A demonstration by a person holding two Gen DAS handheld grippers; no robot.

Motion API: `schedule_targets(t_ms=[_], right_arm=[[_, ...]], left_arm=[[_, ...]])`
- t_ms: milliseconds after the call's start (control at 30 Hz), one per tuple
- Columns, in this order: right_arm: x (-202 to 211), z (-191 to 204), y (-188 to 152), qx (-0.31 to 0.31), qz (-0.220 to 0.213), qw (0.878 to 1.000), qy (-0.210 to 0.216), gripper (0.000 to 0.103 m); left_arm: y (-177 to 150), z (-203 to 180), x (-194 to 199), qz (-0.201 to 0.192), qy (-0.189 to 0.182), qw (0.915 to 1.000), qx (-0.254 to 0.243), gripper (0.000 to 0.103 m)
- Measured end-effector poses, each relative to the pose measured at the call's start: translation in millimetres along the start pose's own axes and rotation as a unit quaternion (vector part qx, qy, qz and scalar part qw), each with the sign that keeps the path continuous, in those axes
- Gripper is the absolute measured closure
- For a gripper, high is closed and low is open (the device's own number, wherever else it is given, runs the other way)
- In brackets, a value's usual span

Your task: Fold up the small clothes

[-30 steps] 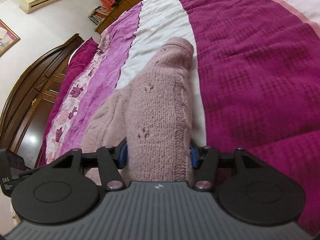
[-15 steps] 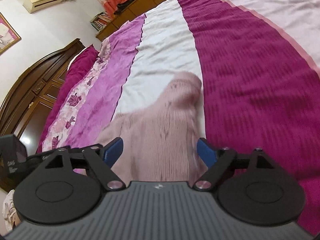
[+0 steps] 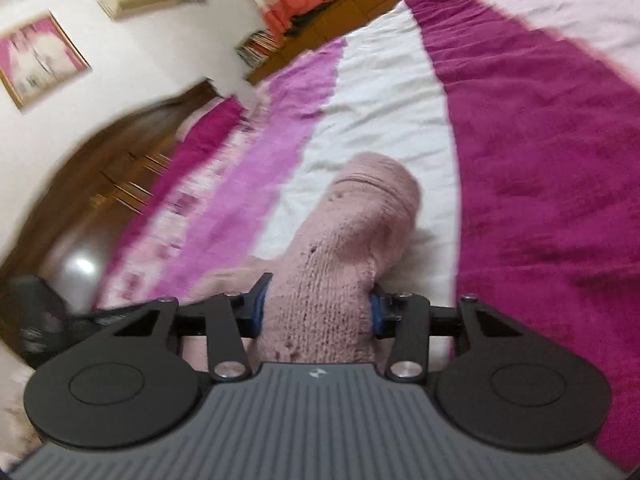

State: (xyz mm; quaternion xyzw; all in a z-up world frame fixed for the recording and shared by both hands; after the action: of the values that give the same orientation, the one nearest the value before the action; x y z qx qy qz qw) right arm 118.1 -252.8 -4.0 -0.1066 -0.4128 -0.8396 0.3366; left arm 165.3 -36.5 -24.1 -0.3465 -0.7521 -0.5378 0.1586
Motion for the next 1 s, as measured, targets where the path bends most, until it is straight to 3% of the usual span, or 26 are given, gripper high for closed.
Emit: schedule_targets(t_ms=[67,167,333,633,800,1000], right_arm=[[-10,-14,-5,-0.013,0.009,0.999,-0.041,0.051],[-14,-21,-5,-0.048,0.008,0.998,-0.039,0.05],[-7,-12,-2,-0.04,0.01,0.997,-0.061,0.035],[46,11,-10,-0.02,-0.023,0.997,-0.075,0.033],[73,22,-20,-0.006,-0.02,0.997,-0.078,0.033],[101,41,-37,0.013,-0.019,0.997,-0.075,0.033]], left_arm=[[-2,3,-8,0.004,0.005,1.0,0.004,0.075],[-1,5,-11,0.008,0.007,0.9999,0.009,0.074],[3,3,-2,0.023,0.011,0.9997,-0.005,0.071],[-4,-3,46,0.034,0.028,0.9983,-0.038,0.066],[-19,-6,69,0.049,0.048,0.9967,-0.043,0.064],[-39,-11,96,0.052,0.035,0.9975,-0.033,0.064]])
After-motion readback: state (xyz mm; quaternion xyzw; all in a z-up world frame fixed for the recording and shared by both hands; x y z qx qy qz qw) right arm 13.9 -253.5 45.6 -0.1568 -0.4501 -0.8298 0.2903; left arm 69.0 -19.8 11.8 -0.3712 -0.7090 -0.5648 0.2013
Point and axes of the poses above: each gripper's, at about its wrist camera, not at the fingertips, and x roughly against the way its jaws point, z to its left, y to its top, the point moved 9 cm from there along -x, roughly the way its jaws point, and after that the axes turned 3 degrees about -x, right-handed, at the moved point
